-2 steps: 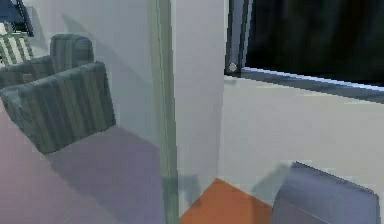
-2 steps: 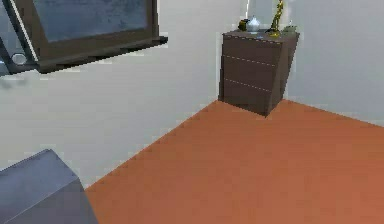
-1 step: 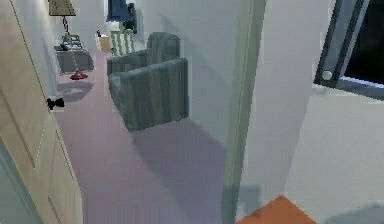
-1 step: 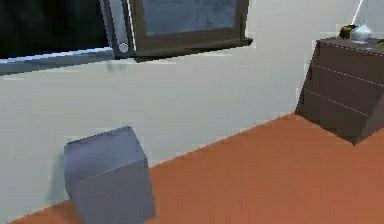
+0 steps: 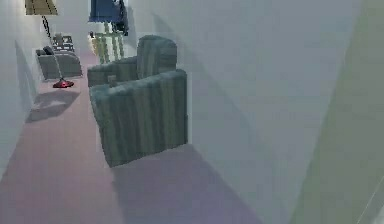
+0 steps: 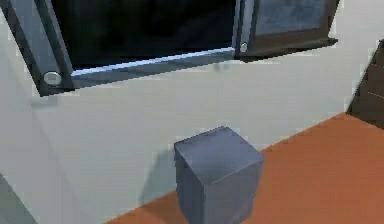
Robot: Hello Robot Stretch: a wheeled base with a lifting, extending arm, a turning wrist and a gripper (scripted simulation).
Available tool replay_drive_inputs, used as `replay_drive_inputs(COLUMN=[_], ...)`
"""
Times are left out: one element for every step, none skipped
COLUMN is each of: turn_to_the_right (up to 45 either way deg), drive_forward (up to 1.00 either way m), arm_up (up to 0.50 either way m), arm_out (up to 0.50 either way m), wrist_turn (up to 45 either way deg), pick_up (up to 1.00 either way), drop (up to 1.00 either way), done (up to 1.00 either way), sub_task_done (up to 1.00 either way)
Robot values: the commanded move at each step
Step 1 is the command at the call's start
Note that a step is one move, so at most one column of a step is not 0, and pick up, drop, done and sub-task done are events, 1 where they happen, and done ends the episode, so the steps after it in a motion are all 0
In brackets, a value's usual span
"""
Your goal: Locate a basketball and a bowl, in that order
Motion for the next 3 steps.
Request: replay_drive_inputs(turn_to_the_right=[-27.0, 0.0, -9.0], drive_forward=[0.0, 1.0, 0.0], arm_up=[0.0, 0.0, 0.0], arm_out=[0.0, 0.0, 0.0], wrist_turn=[0.0, 0.0, 0.0], pick_up=[0.0, 0.0, 0.0], drop=[0.0, 0.0, 0.0], done=[0.0, 0.0, 0.0], sub_task_done=[0.0, 0.0, 0.0])
